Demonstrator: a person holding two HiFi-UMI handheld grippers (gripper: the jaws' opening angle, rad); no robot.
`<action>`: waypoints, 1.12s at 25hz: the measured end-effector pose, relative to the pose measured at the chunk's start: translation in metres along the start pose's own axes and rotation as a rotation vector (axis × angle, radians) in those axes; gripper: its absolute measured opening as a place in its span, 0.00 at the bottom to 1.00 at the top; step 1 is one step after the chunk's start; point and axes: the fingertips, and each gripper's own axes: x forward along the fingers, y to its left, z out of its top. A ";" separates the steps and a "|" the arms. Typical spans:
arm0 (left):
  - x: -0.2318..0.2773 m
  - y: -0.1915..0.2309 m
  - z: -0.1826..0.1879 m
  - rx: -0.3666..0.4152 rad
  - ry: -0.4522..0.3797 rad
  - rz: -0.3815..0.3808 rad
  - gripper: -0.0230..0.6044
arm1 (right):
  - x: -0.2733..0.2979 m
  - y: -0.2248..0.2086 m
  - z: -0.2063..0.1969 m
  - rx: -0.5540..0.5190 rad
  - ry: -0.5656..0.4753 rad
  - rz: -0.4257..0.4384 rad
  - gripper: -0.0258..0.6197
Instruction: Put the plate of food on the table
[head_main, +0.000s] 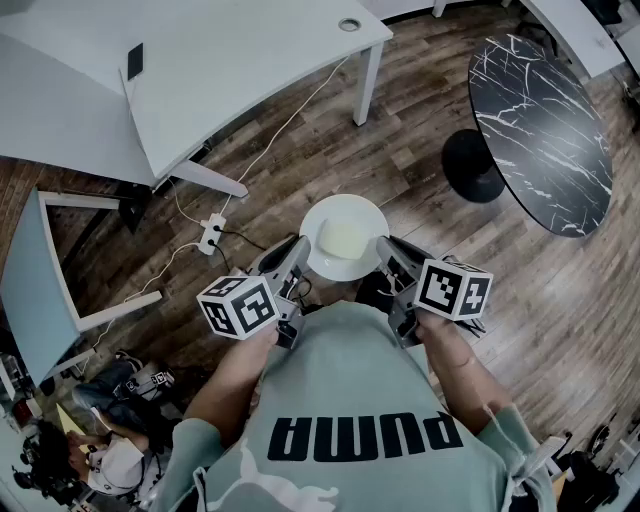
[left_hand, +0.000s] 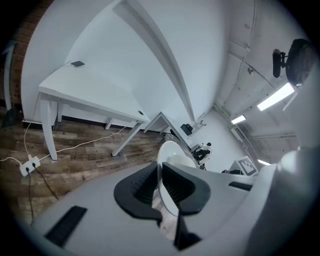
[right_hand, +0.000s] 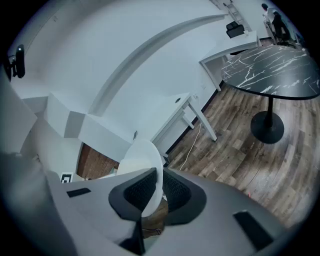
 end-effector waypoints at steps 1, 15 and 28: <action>0.007 -0.006 0.000 0.002 0.001 -0.002 0.09 | -0.004 -0.005 0.006 0.000 -0.003 0.002 0.11; 0.112 -0.098 0.008 0.116 0.076 -0.069 0.09 | -0.077 -0.082 0.084 0.062 -0.156 -0.006 0.11; 0.182 -0.183 -0.007 0.236 0.170 -0.164 0.09 | -0.154 -0.142 0.120 0.145 -0.321 -0.050 0.11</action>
